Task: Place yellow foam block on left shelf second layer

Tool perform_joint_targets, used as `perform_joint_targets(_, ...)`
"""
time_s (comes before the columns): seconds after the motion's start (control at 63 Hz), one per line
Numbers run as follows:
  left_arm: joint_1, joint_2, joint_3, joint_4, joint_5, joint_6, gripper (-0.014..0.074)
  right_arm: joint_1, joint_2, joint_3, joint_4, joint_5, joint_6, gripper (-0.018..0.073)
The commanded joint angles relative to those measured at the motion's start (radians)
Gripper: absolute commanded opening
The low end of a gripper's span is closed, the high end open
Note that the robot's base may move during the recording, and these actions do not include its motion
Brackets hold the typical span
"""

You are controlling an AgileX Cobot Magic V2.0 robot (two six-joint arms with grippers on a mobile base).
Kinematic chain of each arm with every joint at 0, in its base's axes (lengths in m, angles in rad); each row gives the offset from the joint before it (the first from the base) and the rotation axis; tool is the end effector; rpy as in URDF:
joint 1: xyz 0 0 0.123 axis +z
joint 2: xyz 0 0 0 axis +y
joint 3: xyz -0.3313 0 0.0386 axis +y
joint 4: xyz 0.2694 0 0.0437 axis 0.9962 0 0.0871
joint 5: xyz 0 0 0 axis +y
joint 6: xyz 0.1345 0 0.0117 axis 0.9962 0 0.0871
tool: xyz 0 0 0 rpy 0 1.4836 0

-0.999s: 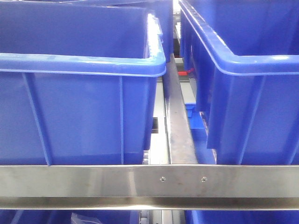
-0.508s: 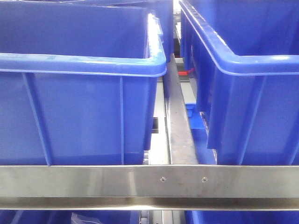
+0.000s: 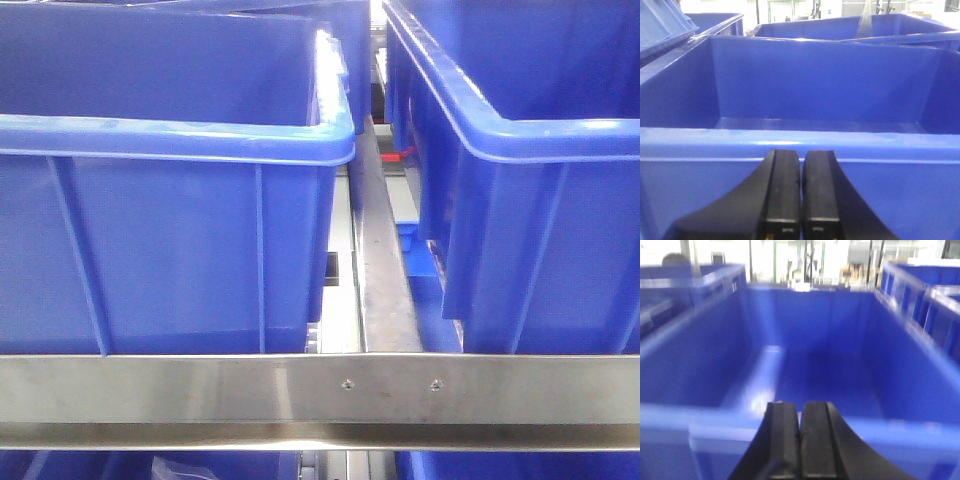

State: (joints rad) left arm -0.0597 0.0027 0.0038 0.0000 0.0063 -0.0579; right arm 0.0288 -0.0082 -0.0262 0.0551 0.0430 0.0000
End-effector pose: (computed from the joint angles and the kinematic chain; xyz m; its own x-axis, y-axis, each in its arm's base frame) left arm 0.0730 -0.0044 0.2144 0.0706 -0.0622 -0.9956 0.0639 0.9963 -0.0577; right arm 0.0707 0.0024 0.2224 0.0767 0.0573 -0.9954 -0.0354 0.9979 0.0547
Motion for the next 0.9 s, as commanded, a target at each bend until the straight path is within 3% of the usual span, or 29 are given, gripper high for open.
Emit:
perform_joint_targets(0.0, -0.005, 0.013, 0.027, -0.006, -0.080, -0.003, 0.0124, -0.001, -0.014, 0.004, -0.009, -0.100, -0.013, 0.0028)
perform_joint_targets(0.888, -0.005, 0.013, 0.027, -0.006, -0.080, -0.003, 0.0124, -0.001, -0.020, 0.035, -0.009, -0.117, -0.013, 0.0028)
